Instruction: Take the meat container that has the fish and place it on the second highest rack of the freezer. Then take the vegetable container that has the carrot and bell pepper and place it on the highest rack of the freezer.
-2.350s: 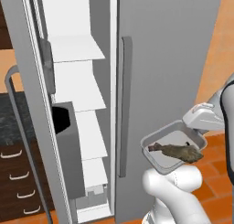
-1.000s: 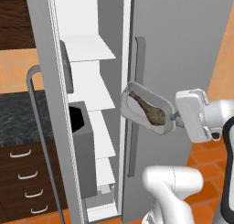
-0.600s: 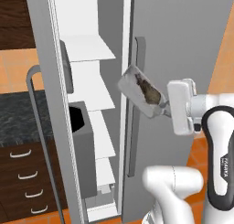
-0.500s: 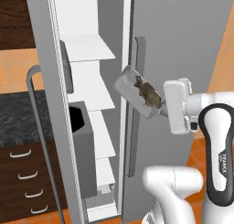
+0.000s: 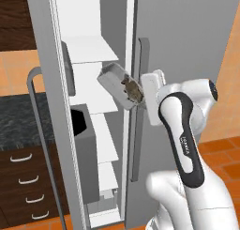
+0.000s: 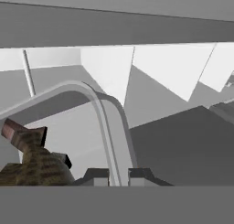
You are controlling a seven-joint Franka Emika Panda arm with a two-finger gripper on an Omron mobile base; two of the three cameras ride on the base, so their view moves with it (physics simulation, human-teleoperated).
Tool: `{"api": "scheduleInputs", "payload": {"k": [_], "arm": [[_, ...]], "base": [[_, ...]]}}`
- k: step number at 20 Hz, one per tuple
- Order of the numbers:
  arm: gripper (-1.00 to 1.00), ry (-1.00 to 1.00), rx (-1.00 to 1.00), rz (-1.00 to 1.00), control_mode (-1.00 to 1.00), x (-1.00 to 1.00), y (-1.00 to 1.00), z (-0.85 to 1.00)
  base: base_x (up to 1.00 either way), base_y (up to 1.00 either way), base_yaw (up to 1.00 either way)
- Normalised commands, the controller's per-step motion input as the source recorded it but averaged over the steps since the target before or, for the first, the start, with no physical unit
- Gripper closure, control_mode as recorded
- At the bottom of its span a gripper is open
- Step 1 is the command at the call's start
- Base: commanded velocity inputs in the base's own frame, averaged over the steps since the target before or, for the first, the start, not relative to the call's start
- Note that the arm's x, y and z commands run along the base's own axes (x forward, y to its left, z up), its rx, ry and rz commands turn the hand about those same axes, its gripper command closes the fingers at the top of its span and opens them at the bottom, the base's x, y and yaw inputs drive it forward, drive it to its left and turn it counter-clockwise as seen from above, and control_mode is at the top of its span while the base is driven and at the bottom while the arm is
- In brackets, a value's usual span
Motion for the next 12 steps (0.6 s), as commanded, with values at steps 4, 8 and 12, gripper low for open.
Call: {"api": "scheduleInputs", "payload": {"k": [4,8,12], "arm": [[1.00,0.28,0.12,-0.30,-1.00,0.37,0.44,0.01],[1.00,0.32,0.20,-0.01,-1.00,0.20,0.07,-0.04],[1.00,0.25,0.02,0.00,-1.00,0.06,0.26,-0.24]], "base": [[0.00,0.00,0.00],[0.00,0.00,0.00],[0.00,0.00,0.00]]}}
